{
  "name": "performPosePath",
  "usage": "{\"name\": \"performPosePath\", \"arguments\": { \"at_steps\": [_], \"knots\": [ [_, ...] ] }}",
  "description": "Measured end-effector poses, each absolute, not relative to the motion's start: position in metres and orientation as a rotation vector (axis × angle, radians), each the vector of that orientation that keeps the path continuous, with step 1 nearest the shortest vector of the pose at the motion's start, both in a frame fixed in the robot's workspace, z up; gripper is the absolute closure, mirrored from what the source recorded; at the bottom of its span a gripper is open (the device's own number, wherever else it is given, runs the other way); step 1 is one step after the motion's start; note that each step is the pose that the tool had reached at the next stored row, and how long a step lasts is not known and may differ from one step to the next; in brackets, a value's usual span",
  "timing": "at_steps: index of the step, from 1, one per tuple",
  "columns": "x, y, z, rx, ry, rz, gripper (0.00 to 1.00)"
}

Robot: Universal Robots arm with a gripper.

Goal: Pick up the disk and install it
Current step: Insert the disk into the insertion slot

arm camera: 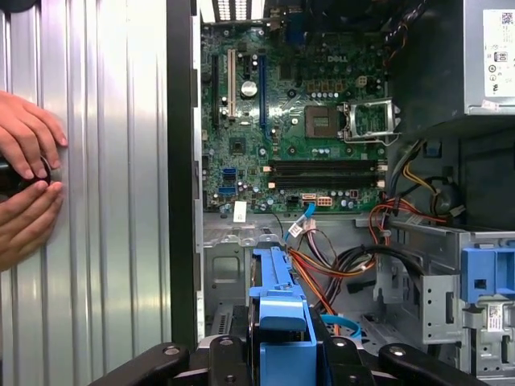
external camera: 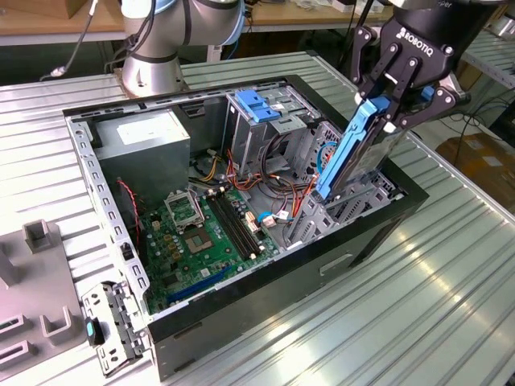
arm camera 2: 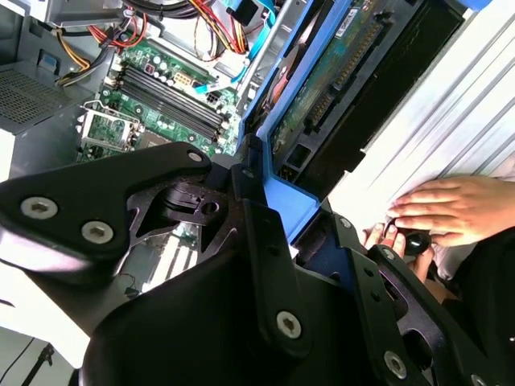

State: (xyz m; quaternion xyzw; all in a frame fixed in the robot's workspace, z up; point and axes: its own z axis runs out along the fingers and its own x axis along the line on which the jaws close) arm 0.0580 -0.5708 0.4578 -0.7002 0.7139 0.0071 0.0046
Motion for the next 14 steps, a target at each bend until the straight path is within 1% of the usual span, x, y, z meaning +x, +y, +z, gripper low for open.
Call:
{"name": "performPosePath", "arguments": {
  "at_steps": [14],
  "knots": [
    [0.0585, -0.5648, 0.447, -2.193, 2.237, 0.022, 0.63]
  ]
}}
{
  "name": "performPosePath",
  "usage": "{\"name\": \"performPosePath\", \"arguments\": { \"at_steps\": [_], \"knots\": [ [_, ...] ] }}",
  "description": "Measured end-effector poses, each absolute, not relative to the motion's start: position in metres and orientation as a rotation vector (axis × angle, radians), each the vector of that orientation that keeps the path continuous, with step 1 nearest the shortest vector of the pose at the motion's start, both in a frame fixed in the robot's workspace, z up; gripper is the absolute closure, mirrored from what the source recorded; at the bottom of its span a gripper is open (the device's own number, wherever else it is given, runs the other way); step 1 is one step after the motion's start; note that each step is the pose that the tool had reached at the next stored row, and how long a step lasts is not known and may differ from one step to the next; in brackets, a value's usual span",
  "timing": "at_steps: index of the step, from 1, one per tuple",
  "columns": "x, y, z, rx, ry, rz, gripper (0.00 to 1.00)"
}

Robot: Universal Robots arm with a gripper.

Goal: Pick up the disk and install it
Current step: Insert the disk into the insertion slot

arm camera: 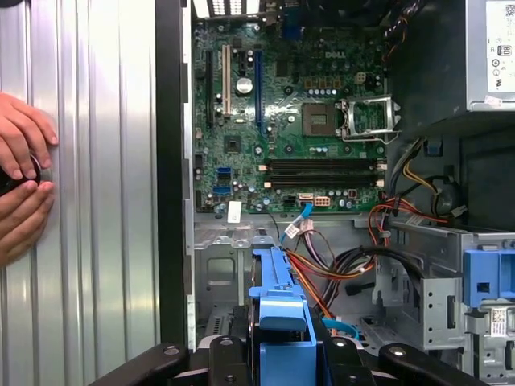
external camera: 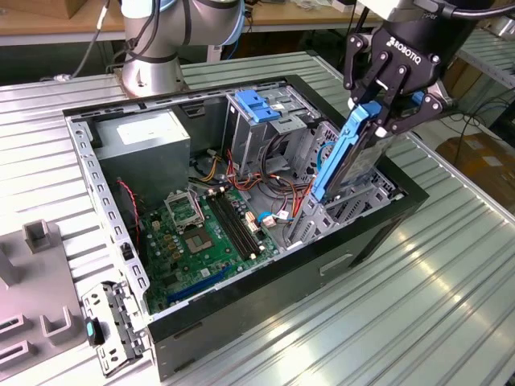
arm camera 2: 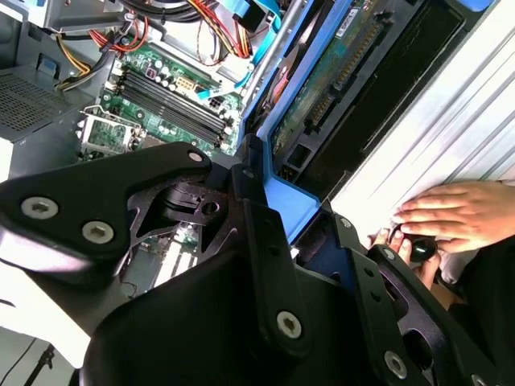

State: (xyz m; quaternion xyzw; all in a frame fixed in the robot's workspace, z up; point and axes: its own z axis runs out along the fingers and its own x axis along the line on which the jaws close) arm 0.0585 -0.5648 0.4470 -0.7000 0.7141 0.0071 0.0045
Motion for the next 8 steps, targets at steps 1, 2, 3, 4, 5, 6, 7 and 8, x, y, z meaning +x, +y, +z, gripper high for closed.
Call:
{"name": "performPosePath", "arguments": {
  "at_steps": [1, 2, 3, 4, 5, 6, 7, 8],
  "knots": [
    [0.0584, -0.5648, 0.4465, -2.193, 2.237, 0.022, 0.63],
    [0.0584, -0.5647, 0.446, -2.192, 2.238, 0.022, 0.63],
    [0.0585, -0.5647, 0.4456, -2.192, 2.238, 0.022, 0.63],
    [0.0584, -0.5647, 0.4451, -2.191, 2.238, 0.022, 0.63],
    [0.0584, -0.5647, 0.4445, -2.191, 2.239, 0.022, 0.63],
    [0.0584, -0.5647, 0.4441, -2.191, 2.239, 0.022, 0.63],
    [0.0584, -0.5648, 0.4435, -2.191, 2.239, 0.022, 0.63],
    [0.0583, -0.5663, 0.4428, -2.191, 2.239, 0.022, 0.63]
  ]
}}
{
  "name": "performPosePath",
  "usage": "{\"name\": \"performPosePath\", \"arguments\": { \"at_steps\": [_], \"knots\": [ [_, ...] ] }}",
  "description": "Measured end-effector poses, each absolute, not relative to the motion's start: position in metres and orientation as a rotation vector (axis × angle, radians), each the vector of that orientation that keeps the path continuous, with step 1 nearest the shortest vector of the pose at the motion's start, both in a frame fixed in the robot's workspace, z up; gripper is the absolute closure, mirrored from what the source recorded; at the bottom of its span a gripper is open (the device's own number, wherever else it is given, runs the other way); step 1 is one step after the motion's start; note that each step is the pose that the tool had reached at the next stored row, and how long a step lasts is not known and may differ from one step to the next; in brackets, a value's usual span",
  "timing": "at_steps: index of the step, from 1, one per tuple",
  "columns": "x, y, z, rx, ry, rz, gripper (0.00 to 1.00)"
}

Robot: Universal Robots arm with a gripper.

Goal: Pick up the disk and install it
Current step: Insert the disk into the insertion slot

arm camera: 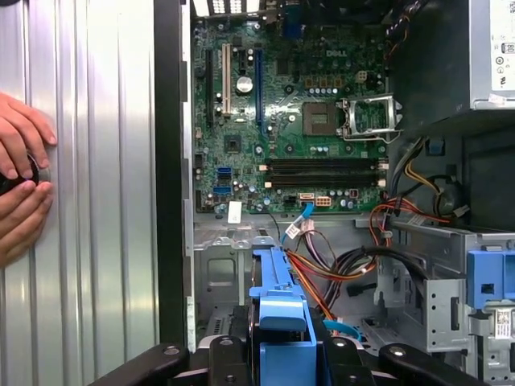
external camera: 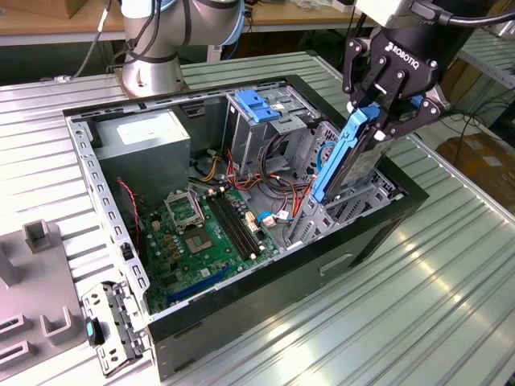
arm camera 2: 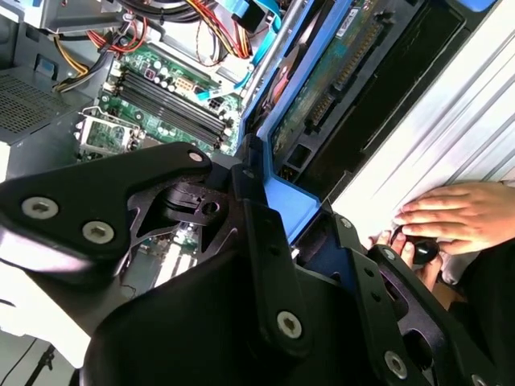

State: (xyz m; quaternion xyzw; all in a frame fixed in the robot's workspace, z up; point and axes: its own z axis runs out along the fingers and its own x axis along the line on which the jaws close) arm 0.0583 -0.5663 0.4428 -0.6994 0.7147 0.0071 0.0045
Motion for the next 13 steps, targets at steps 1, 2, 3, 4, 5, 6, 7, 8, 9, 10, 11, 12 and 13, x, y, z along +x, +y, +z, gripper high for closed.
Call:
{"name": "performPosePath", "arguments": {
  "at_steps": [1, 2, 3, 4, 5, 6, 7, 8, 9, 10, 11, 12, 13],
  "knots": [
    [0.058, -0.566, 0.442, -2.191, 2.239, 0.023, 0.63],
    [0.058, -0.566, 0.442, -2.191, 2.238, 0.022, 0.63],
    [0.058, -0.566, 0.441, -2.191, 2.239, 0.022, 0.63],
    [0.058, -0.566, 0.441, -2.191, 2.238, 0.023, 0.63],
    [0.058, -0.566, 0.44, -2.191, 2.239, 0.022, 0.63],
    [0.058, -0.566, 0.439, -2.191, 2.239, 0.022, 0.63],
    [0.058, -0.566, 0.438, -2.191, 2.238, 0.022, 0.63],
    [0.058, -0.566, 0.437, -2.191, 2.239, 0.022, 0.63],
    [0.058, -0.566, 0.437, -2.191, 2.239, 0.022, 0.63],
    [0.058, -0.566, 0.435, -2.191, 2.238, 0.022, 0.63],
    [0.058, -0.566, 0.434, -2.191, 2.238, 0.022, 0.63],
    [0.058, -0.566, 0.432, -2.191, 2.238, 0.022, 0.63],
    [0.058, -0.566, 0.432, -2.191, 2.238, 0.022, 0.63]
  ]
}}
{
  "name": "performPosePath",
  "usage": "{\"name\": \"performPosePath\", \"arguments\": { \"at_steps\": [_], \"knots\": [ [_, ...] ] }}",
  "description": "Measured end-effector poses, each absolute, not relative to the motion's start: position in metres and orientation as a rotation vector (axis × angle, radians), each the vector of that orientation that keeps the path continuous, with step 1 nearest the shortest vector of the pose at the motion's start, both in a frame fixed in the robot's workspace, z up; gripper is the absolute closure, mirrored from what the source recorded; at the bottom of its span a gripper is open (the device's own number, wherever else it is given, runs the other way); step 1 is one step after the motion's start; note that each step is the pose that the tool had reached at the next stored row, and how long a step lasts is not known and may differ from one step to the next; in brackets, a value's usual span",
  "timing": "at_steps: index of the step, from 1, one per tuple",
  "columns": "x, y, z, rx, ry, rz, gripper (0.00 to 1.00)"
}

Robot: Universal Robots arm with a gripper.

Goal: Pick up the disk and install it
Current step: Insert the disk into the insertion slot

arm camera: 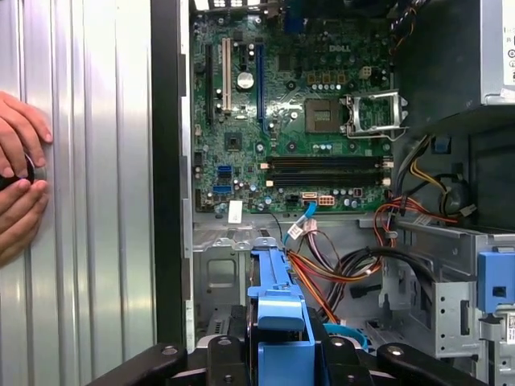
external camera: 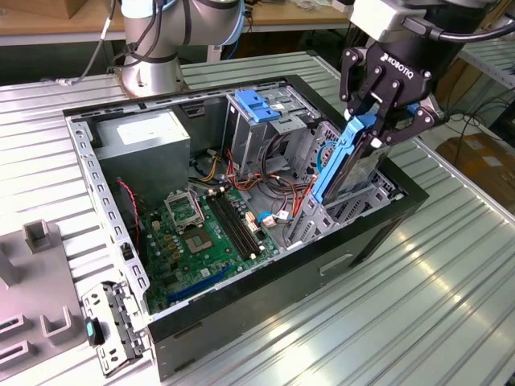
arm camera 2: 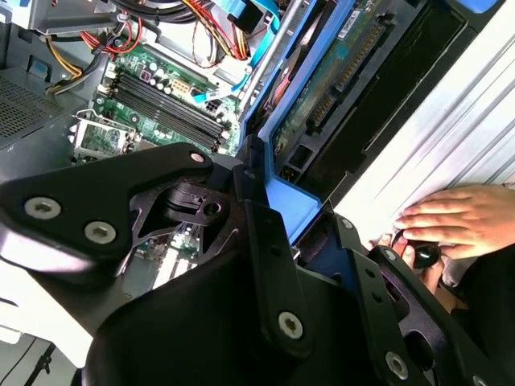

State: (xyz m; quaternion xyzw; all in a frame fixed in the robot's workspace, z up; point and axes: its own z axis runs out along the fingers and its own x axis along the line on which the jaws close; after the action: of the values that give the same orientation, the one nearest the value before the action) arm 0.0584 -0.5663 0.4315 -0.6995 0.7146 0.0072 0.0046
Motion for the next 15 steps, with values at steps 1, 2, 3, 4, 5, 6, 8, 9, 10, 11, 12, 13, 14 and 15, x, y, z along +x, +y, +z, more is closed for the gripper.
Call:
{"name": "performPosePath", "arguments": {
  "at_steps": [1, 2, 3, 4, 5, 6, 8, 9, 10, 11, 12, 13, 14, 15],
  "knots": [
    [0.058, -0.566, 0.431, -2.191, 2.238, 0.022, 0.63],
    [0.058, -0.566, 0.429, -2.191, 2.239, 0.022, 0.63],
    [0.058, -0.566, 0.427, -2.191, 2.238, 0.022, 0.63],
    [0.058, -0.566, 0.426, -2.191, 2.239, 0.022, 0.63],
    [0.058, -0.566, 0.424, -2.191, 2.238, 0.022, 0.63],
    [0.058, -0.566, 0.422, -2.191, 2.238, 0.023, 0.63],
    [0.058, -0.566, 0.418, -2.191, 2.239, 0.022, 0.63],
    [0.058, -0.566, 0.415, -2.191, 2.239, 0.022, 0.63],
    [0.058, -0.566, 0.413, -2.191, 2.239, 0.022, 0.63],
    [0.058, -0.566, 0.411, -2.191, 2.239, 0.022, 0.63],
    [0.058, -0.566, 0.409, -2.191, 2.238, 0.023, 0.63],
    [0.058, -0.566, 0.407, -2.191, 2.239, 0.022, 0.63],
    [0.058, -0.566, 0.405, -2.191, 2.239, 0.022, 0.63],
    [0.058, -0.566, 0.403, -2.191, 2.239, 0.022, 0.63]
  ]
}}
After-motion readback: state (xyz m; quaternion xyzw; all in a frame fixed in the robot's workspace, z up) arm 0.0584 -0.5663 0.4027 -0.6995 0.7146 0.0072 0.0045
